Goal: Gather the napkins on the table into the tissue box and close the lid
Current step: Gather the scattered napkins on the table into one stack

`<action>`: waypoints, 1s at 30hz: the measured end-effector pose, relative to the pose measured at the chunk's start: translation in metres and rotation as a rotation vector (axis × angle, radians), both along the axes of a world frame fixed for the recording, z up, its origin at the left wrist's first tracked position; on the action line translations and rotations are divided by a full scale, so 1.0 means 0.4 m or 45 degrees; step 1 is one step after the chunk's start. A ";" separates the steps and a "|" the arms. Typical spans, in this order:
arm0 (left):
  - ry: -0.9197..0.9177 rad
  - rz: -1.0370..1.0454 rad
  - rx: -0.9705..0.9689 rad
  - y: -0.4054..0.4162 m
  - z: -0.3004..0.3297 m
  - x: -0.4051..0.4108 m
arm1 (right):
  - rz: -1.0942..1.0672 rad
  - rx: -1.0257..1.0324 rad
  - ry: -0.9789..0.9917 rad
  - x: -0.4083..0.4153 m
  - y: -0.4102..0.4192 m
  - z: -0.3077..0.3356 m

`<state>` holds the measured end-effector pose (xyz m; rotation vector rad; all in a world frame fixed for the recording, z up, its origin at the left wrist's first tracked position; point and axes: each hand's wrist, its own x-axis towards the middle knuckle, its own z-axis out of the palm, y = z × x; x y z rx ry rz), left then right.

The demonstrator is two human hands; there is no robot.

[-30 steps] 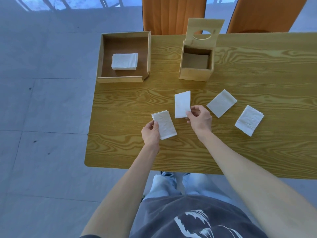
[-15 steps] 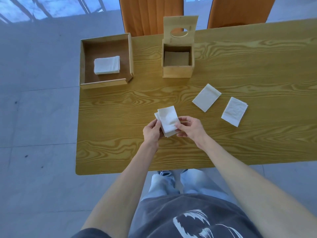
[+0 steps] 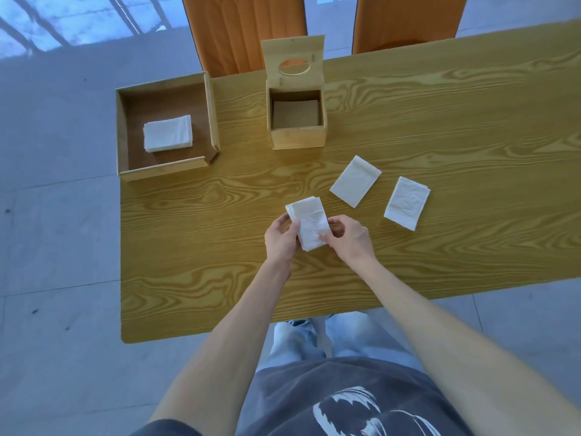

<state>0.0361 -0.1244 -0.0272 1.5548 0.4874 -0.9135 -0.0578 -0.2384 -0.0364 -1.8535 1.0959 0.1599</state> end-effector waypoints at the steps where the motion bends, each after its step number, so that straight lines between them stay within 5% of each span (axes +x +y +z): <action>1: -0.029 -0.011 0.032 -0.007 -0.002 -0.004 | 0.024 -0.091 0.032 -0.002 0.000 0.000; 13: -0.464 -0.240 0.493 -0.040 -0.012 -0.006 | -0.009 -0.439 0.092 0.031 -0.102 0.033; 30: -0.401 -0.207 0.516 -0.049 -0.004 0.003 | -0.099 -0.450 0.446 0.142 -0.261 0.046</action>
